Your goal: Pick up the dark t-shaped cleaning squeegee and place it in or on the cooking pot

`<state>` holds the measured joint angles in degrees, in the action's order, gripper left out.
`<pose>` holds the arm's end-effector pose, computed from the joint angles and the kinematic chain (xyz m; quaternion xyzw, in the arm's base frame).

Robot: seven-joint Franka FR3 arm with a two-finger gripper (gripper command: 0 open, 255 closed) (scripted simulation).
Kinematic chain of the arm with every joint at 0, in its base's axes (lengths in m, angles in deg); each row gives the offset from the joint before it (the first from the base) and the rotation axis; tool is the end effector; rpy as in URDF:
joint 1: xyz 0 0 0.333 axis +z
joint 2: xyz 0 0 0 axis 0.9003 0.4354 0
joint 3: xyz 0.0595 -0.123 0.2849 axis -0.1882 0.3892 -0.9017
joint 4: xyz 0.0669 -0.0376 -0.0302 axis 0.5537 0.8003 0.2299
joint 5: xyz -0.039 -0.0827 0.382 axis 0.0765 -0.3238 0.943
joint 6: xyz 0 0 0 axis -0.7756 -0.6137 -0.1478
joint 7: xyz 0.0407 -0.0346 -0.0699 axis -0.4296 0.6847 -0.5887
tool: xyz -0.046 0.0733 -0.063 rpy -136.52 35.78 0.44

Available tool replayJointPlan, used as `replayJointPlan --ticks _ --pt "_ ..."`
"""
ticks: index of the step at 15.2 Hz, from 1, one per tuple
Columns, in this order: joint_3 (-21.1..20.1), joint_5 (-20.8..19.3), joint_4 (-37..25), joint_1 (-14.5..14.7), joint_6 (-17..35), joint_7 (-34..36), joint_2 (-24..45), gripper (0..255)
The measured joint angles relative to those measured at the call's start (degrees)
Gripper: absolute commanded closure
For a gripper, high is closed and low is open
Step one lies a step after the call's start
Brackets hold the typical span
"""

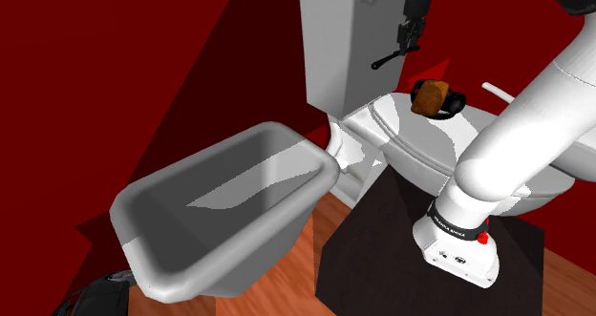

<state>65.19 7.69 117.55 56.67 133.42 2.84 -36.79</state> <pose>0.3609 -0.3557 0.5574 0.9967 -0.0710 -0.0371 0.0106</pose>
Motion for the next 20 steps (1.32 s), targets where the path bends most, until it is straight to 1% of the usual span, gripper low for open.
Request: replayJointPlan --ticks 2,4,7,14,15,17,20 --pt "0.0 0.3 -1.9 0.1 -1.5 -0.3 0.4 255" --pt "0.1 -0.1 -2.3 -0.1 -2.5 -0.6 -0.2 255" --pt "0.4 -2.6 0.9 -1.5 -3.1 -1.5 -4.8 255" --pt "2.1 -8.6 7.3 -5.8 -4.6 -5.6 -14.5 255" --pt "2.9 -9.5 8.0 -6.6 -4.5 -6.8 -15.6 255" --pt "3.4 -11.0 8.4 -7.9 -5.9 -8.4 -17.9 255" --pt "5.1 -13.4 9.8 -9.9 -6.3 -11.4 -20.8 255"
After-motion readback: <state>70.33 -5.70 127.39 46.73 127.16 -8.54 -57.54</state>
